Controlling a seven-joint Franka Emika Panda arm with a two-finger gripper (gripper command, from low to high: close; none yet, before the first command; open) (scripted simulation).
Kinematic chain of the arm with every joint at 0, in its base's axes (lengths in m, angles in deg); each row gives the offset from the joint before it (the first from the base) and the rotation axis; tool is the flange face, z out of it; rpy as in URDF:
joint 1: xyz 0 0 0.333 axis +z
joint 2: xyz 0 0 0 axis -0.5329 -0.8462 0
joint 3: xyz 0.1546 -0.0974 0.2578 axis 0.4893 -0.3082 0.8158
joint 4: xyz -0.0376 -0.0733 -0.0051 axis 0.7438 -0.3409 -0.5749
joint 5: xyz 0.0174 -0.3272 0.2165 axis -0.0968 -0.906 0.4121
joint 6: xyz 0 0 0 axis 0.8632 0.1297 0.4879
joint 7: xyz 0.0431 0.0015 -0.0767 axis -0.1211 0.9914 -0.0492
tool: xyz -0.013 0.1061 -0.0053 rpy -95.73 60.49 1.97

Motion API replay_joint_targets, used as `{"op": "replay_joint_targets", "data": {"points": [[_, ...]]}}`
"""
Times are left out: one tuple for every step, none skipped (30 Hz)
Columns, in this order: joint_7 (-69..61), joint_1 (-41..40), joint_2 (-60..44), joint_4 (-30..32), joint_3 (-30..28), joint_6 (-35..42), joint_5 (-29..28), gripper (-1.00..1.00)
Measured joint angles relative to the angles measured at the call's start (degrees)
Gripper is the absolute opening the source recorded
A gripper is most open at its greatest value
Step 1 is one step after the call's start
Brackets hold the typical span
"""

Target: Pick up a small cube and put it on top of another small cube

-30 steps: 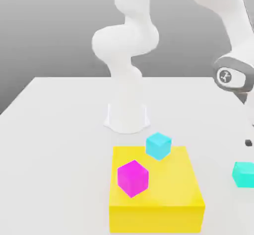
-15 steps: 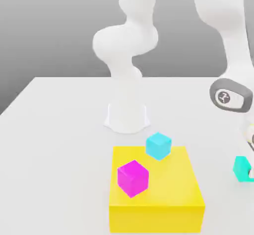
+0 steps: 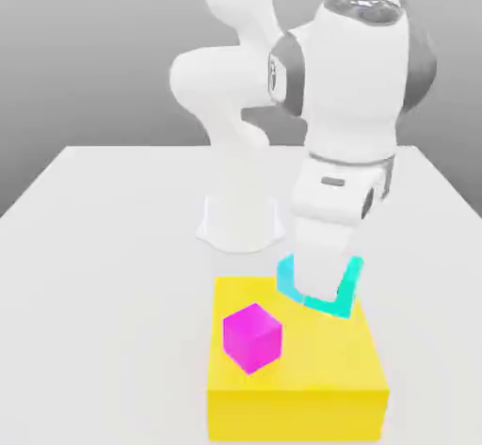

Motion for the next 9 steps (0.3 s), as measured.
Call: {"op": "replay_joint_targets", "data": {"points": [[-0.47, -0.98, 0.37, 0.35, -0.92, 0.07, -0.28, -1.00], [-0.91, -1.39, -0.29, 0.81, -1.43, -1.02, -0.16, -1.00], [-1.28, -1.53, -1.48, 1.32, -1.74, -2.69, 0.11, -1.00], [-1.60, -1.59, -2.93, 1.86, -1.93, -4.66, 0.42, -1.00], [-1.86, -1.60, -4.52, 2.43, -2.09, -6.81, 0.67, -1.00], [-2.02, -1.65, -5.81, 2.88, -2.20, -8.56, 0.83, 1.00], [-2.02, -1.65, -5.81, 2.88, -2.20, -8.56, 0.83, 1.00], [-2.02, -1.65, -5.81, 2.88, -2.20, -8.56, 0.83, 1.00], [-2.02, -1.65, -5.81, 2.88, -2.20, -8.56, 0.83, 1.00]]}}
